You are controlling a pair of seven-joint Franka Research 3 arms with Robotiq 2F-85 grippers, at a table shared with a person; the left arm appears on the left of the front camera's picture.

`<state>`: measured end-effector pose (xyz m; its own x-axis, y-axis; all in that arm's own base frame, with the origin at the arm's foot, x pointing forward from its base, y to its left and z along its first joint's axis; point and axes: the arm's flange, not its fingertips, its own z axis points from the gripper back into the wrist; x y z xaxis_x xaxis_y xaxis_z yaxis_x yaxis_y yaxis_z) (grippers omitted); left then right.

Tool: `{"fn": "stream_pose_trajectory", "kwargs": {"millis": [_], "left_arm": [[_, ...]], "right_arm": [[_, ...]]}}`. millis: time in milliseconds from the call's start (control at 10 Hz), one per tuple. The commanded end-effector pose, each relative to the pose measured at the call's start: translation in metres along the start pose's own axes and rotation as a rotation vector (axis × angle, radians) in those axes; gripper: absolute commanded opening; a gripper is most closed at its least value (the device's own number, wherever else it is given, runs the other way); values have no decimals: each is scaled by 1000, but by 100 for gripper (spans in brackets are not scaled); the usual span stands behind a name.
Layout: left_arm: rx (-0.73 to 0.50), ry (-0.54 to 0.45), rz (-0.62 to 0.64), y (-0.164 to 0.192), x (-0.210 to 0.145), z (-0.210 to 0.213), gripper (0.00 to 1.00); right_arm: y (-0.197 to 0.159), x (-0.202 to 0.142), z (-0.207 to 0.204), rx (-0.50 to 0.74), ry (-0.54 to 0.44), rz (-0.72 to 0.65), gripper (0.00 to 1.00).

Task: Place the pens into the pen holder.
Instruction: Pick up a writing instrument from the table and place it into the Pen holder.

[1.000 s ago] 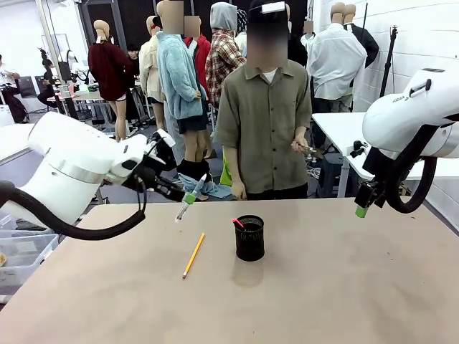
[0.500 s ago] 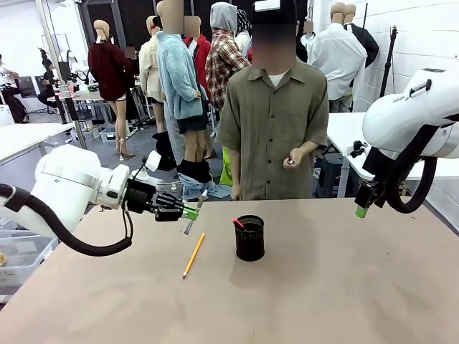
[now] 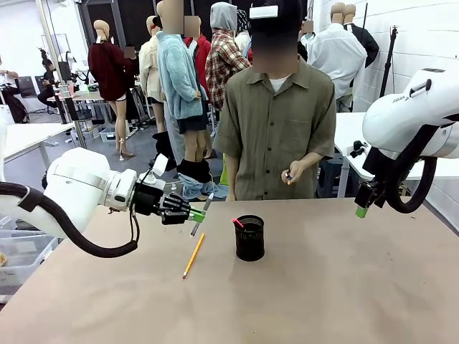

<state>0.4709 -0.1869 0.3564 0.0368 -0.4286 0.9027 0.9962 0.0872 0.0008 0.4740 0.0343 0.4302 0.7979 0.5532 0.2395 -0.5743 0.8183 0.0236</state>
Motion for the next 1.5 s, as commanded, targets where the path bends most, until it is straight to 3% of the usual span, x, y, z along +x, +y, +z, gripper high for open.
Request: {"fn": "stream_pose_trajectory", "kwargs": {"millis": [0,100,300,600,1000,1400], "left_arm": [[-45,-43,-19,-4,4,-1,0],[0,0,0,0,0,0,0],[-69,-163,-56,6,3,-11,0],[-121,-301,-104,32,23,-33,0],[-206,-362,-126,75,42,-85,0],[-334,-386,-133,86,36,-121,0]], "right_arm": [[-1,-2,-2,-22,-3,14,86],[-1,-2,-2,-22,-3,14,86],[-1,-2,-2,-22,-3,14,86],[-1,-2,-2,-22,-3,14,86],[-1,-2,-2,-22,-3,14,86],[-1,-2,-2,-22,-3,14,86]]}}
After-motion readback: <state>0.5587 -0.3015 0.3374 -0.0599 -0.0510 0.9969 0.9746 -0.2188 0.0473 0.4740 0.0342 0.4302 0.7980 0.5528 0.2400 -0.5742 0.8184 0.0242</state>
